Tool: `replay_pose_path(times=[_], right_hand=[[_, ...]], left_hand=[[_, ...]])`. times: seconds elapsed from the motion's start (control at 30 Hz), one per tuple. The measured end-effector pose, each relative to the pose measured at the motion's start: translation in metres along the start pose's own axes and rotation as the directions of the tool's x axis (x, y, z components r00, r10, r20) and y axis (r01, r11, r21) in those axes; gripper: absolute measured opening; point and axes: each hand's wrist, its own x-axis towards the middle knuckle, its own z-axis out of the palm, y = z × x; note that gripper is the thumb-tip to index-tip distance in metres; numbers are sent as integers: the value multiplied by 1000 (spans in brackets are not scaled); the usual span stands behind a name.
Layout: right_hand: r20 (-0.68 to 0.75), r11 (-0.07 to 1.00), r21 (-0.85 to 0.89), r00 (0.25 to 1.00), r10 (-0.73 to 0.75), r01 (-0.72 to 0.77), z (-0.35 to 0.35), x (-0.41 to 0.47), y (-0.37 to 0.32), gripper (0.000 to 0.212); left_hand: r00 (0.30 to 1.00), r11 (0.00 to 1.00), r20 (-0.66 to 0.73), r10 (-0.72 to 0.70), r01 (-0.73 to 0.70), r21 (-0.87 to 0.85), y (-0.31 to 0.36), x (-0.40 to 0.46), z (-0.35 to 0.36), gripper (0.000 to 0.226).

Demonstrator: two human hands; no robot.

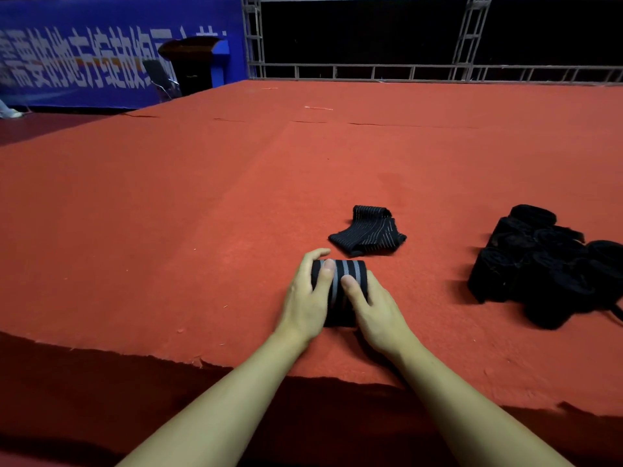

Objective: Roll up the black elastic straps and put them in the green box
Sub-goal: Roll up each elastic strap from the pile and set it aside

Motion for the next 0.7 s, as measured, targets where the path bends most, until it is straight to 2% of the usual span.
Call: replay_pose_path(times=[0.1, 0.17, 0.3, 0.43, 0.57, 0.7], right_hand=[[-150, 988, 153, 988, 24, -1, -5, -1, -3, 47], [-259, 974, 222, 966, 8, 51, -8, 1, 0, 43], [-306, 954, 287, 952, 8, 85, -9, 7, 5, 64], [-275, 963, 256, 961, -11, 84, -8, 8, 9, 83], [-324, 965, 250, 946, 12, 73, -8, 6, 8, 65], [-436, 984, 158, 900, -12, 89, -19, 6, -1, 55]], left_hand=[[990, 993, -123, -74, 62, -95, 12, 0, 34, 32], [980, 987, -162, -118, 98, -128, 18, 3, 52, 27], [972, 991, -206, -109, 91, -96, 19, 11, 71, 49], [966, 997, -247, -80, 75, -31, 12, 20, 70, 50], [973, 989, -178, -143, 136, -51, 11, 24, 68, 54], [971, 986, -192, -145, 126, -106, 7, 23, 66, 59]])
